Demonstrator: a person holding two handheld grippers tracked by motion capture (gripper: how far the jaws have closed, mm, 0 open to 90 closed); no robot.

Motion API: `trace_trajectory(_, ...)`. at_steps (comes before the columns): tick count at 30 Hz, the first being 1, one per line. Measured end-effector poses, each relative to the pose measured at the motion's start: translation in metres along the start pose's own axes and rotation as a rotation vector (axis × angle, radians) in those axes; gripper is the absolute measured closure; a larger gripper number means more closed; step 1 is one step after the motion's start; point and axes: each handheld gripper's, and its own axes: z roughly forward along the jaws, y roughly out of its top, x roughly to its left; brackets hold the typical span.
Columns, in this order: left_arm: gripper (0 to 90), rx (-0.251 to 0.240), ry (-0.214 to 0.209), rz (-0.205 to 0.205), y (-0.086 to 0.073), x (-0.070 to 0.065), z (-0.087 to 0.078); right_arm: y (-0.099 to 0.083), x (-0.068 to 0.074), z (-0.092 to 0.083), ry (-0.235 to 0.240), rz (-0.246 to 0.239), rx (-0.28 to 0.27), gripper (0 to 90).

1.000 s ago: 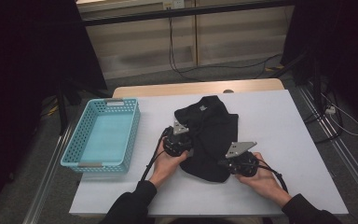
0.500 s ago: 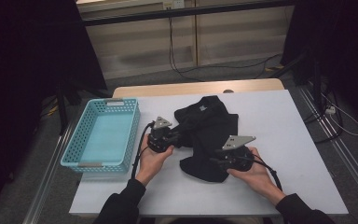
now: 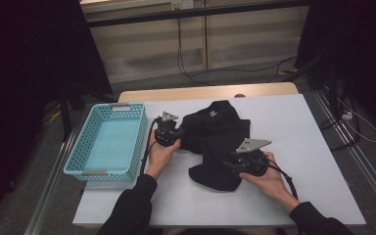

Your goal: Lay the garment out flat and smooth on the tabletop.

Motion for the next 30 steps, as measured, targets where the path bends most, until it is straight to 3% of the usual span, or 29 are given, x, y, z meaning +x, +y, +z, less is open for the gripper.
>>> trace_trajectory(7,81.9,0.055,0.016,-0.033,-0.005,0.013,0.024,-0.004,-0.002,0.009,-0.011,-0.010,0.041,48.7)
trace_trajectory(11,78.6,0.065,0.010,-0.040,-0.009,0.014,0.026,-0.006,-0.003,0.012,-0.011,-0.011,0.053,51.1)
trace_trajectory(15,66.9,0.056,0.008,-0.056,-0.007,0.014,0.020,-0.006,-0.003,0.011,-0.001,-0.005,0.055,58.5)
trace_trajectory(20,61.0,0.033,0.020,-0.029,-0.011,0.008,0.010,-0.006,-0.004,0.011,-0.005,0.003,0.051,58.1)
trace_trajectory(25,52.7,0.007,0.005,0.003,-0.012,0.000,-0.007,-0.005,-0.002,0.006,0.002,0.001,0.035,58.1)
trace_trajectory(27,50.6,-0.018,-0.006,-0.002,-0.013,-0.002,-0.013,-0.005,-0.001,0.004,0.000,-0.002,0.028,58.2)
trace_trajectory(28,49.3,-0.011,-0.004,0.021,-0.013,-0.002,-0.018,-0.005,-0.001,0.002,0.000,0.000,0.024,58.2)
trace_trajectory(30,47.3,-0.031,-0.012,0.009,-0.014,-0.004,-0.024,-0.004,-0.001,0.000,-0.002,-0.003,0.016,59.1)
